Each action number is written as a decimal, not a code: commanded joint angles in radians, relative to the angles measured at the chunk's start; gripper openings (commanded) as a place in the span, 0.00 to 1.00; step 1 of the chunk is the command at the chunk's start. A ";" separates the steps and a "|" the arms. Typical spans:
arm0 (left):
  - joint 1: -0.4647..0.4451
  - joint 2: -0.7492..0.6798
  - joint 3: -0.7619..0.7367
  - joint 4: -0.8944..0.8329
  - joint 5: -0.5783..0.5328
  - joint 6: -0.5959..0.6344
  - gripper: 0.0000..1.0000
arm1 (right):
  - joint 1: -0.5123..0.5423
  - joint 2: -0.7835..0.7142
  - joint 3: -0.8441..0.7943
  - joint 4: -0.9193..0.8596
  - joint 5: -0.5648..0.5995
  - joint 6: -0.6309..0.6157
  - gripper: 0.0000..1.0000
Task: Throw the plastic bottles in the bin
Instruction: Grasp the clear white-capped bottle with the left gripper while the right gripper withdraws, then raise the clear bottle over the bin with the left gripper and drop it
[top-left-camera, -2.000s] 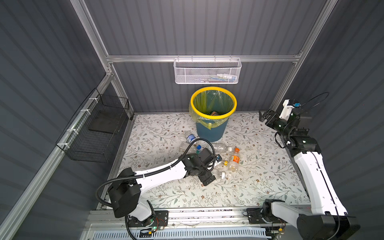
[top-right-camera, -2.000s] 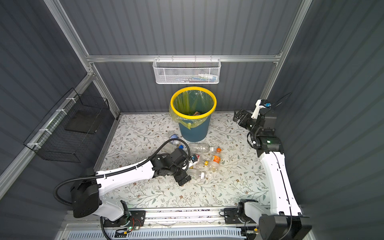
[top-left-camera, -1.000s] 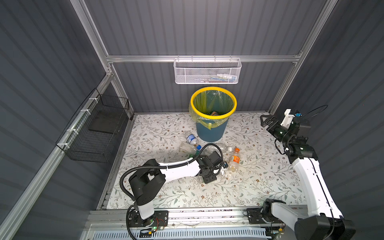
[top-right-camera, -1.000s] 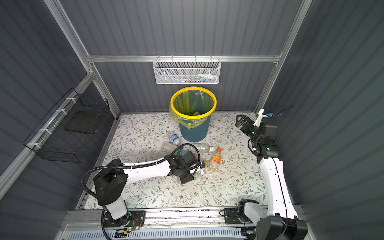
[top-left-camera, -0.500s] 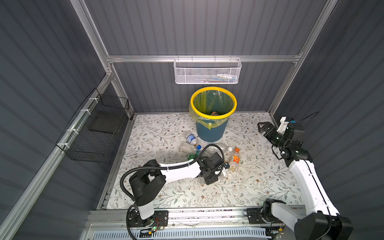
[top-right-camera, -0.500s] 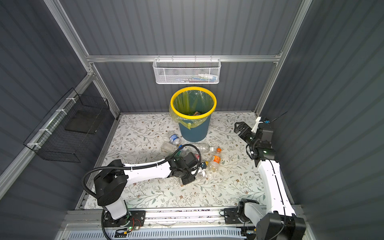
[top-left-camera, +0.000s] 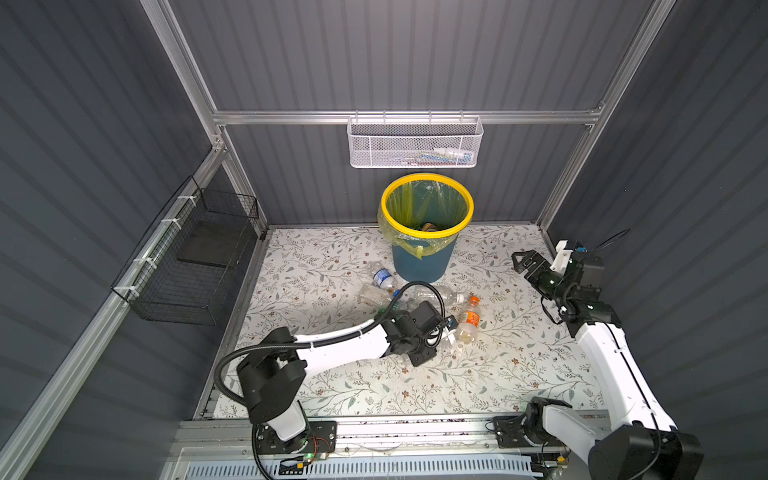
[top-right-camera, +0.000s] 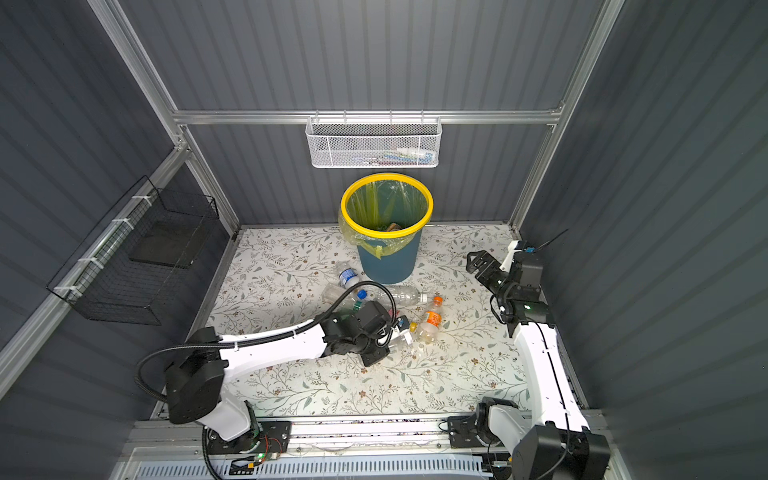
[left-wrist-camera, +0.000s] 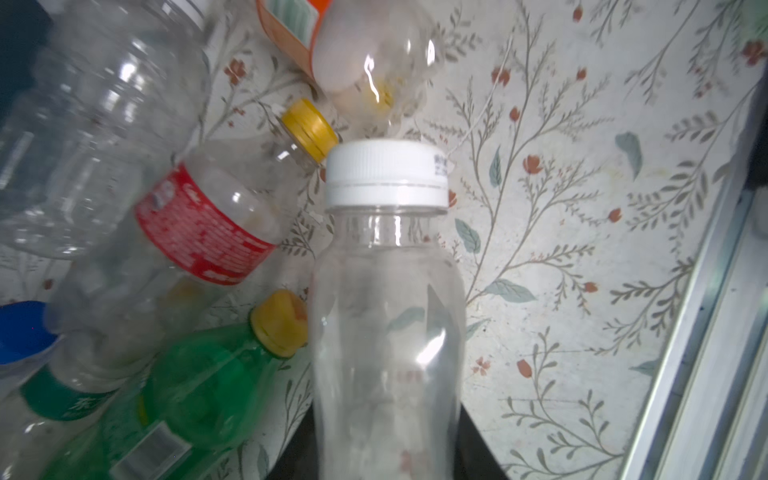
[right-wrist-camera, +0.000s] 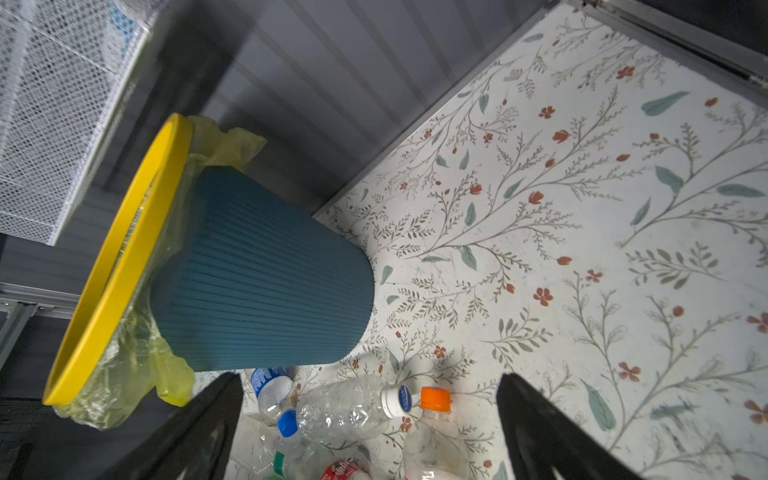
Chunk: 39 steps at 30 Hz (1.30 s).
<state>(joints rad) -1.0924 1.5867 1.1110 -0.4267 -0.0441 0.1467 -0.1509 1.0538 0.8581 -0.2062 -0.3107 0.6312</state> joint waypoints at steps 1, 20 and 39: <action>-0.004 -0.111 -0.030 0.098 -0.057 -0.069 0.34 | -0.004 0.012 -0.035 -0.005 -0.016 -0.020 0.96; 0.000 -0.877 -0.368 0.656 -0.493 0.021 0.35 | 0.076 0.132 0.006 -0.014 -0.048 -0.021 0.95; 0.050 -0.455 0.249 0.787 -0.455 0.316 0.39 | 0.150 0.109 -0.017 -0.006 0.022 0.000 0.95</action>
<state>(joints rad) -1.0786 1.0080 1.1965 0.3836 -0.5152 0.4381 -0.0116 1.1858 0.8539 -0.2287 -0.3027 0.6224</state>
